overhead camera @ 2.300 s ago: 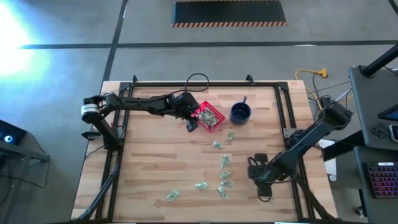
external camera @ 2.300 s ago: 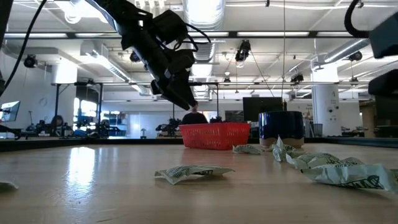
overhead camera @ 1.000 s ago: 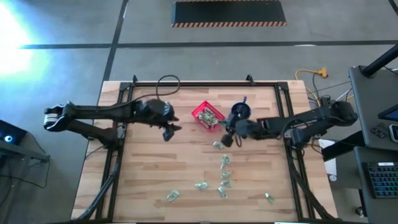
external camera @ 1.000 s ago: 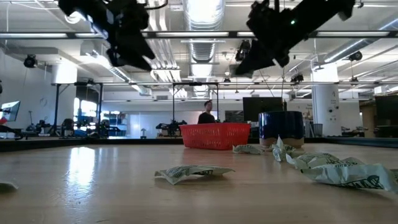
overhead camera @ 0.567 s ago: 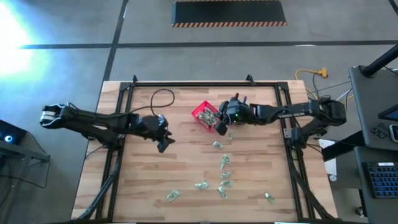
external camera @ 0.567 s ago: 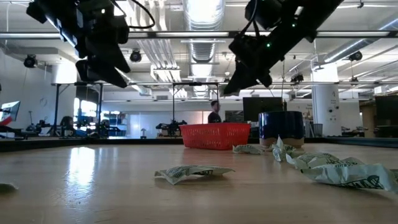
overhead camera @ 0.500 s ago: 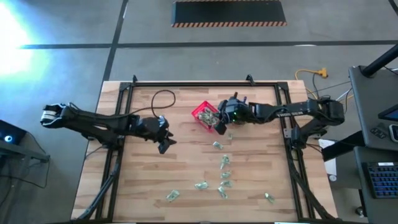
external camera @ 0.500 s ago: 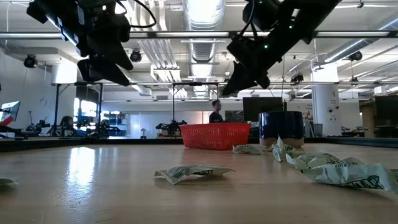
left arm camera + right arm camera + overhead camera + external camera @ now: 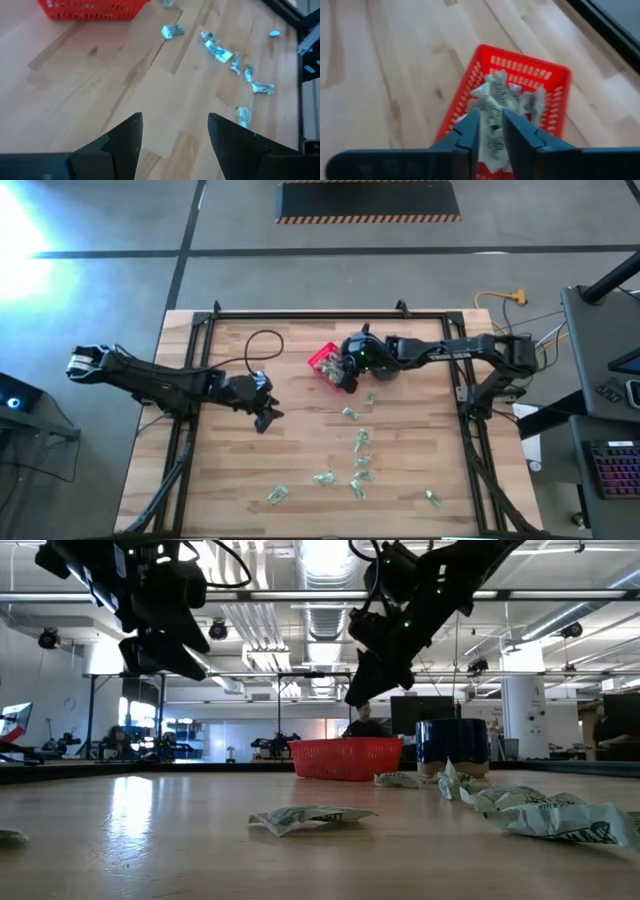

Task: Pick and place Stevia / Truvia into bins
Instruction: Put the stevia packet into the red basket

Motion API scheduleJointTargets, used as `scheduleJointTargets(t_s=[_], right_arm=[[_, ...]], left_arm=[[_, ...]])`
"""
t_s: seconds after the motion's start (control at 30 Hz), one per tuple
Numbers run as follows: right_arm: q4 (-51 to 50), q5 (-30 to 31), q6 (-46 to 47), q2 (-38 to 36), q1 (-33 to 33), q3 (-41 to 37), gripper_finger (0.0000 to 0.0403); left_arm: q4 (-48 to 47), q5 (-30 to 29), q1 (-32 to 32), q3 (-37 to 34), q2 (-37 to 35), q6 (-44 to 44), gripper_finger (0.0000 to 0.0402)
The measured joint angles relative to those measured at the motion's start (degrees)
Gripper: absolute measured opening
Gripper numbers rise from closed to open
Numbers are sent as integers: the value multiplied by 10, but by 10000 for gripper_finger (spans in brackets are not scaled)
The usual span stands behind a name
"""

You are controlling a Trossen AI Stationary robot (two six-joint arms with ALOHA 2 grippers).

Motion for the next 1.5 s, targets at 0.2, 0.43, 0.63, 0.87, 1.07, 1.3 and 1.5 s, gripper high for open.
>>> scheduleJointTargets(t_s=[0.2, 0.43, 0.63, 0.87, 1.07, 1.3, 1.5], right_arm=[[-51, -2, -31, -21, -11, 21, 114], [-92, -112, -96, -74, -9, 26, 130], [-170, -167, -100, -110, -4, 21, 119], [-229, -169, -103, -139, 18, 7, 107], [-232, -169, -103, -167, 35, -19, 97], [-233, -169, -103, -196, 41, -27, 87], [-239, -169, -104, -213, 42, -27, 84]], left_arm=[[2, 2, -18, 0, 0, 0, 208], [20, 69, -76, 2, 3, -26, 208], [53, 68, -174, 2, 19, -99, 208], [52, 39, -265, 34, 92, -170, 208], [46, 31, -299, 101, 204, -186, 208], [-32, 27, -317, 195, 330, -193, 208], [-95, 2, -328, 265, 403, -194, 208]])
